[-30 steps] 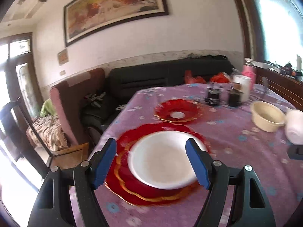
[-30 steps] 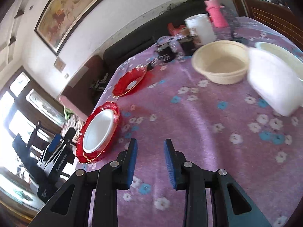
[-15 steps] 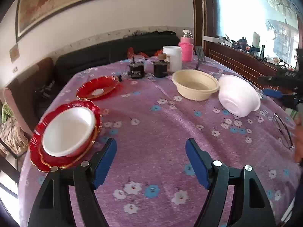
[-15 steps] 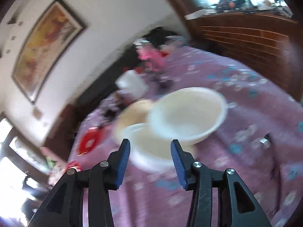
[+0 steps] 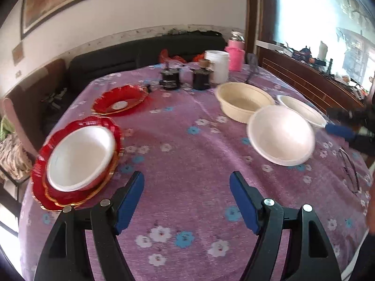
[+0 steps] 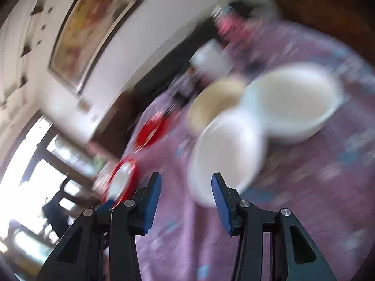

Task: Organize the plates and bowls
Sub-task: 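Grasp the rim of the beige bowl with the left gripper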

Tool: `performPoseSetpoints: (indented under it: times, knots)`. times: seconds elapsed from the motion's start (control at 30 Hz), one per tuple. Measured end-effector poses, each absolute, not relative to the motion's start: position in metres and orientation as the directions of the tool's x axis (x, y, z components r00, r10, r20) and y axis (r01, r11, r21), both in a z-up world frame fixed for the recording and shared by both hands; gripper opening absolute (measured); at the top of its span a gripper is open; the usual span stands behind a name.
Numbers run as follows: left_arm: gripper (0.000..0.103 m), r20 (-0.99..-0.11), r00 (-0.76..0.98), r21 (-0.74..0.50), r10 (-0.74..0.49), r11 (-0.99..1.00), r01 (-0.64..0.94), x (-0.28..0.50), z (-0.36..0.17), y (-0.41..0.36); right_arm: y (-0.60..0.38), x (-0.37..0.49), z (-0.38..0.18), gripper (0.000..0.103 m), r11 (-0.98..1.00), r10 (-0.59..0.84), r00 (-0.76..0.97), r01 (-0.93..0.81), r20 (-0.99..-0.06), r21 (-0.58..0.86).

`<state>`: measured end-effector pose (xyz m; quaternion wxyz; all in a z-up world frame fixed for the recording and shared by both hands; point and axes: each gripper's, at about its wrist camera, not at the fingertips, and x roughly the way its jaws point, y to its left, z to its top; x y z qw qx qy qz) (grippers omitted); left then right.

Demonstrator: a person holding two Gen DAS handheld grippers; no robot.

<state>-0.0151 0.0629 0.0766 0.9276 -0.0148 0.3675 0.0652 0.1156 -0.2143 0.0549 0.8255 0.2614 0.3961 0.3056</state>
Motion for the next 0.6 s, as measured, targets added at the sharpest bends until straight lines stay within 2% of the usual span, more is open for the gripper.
performPoseSetpoints:
  times: [0.2, 0.3, 0.4, 0.47, 0.53, 0.6]
  knots:
    - [0.074, -0.744, 0.663, -0.089, -0.079, 0.996, 0.02, 0.02, 0.094, 0.031, -0.287, 0.161, 0.048, 0.049, 0.781, 0.535, 0.578, -0.06, -0.617, 0.621]
    - [0.073, -0.77, 0.613, -0.168, -0.178, 0.983, 0.074, 0.053, 0.107, 0.014, -0.304, 0.186, 0.041, 0.048, 0.771, 0.533, 0.558, -0.011, -0.636, 0.637]
    - [0.062, -0.784, 0.574, -0.209, -0.234, 0.972, 0.11, 0.095, 0.118, -0.006, -0.31, 0.204, 0.034, 0.048, 0.762, 0.536, 0.544, 0.017, -0.645, 0.647]
    - [0.048, -0.804, 0.54, -0.226, -0.249, 0.968, 0.11, 0.128, 0.118, -0.018, -0.312, 0.212, 0.031, 0.047, 0.765, 0.538, 0.533, 0.018, -0.653, 0.644]
    - [0.039, -0.821, 0.497, -0.264, -0.281, 0.959, 0.105, 0.16, 0.116, -0.028, -0.314, 0.217, 0.023, 0.031, 0.761, 0.541, 0.519, 0.031, -0.661, 0.648]
    - [0.036, -0.842, 0.472, -0.243, -0.262, 0.965, 0.102, 0.187, 0.11, -0.041, -0.313, 0.22, 0.017, 0.024, 0.767, 0.54, 0.506, 0.034, -0.673, 0.641]
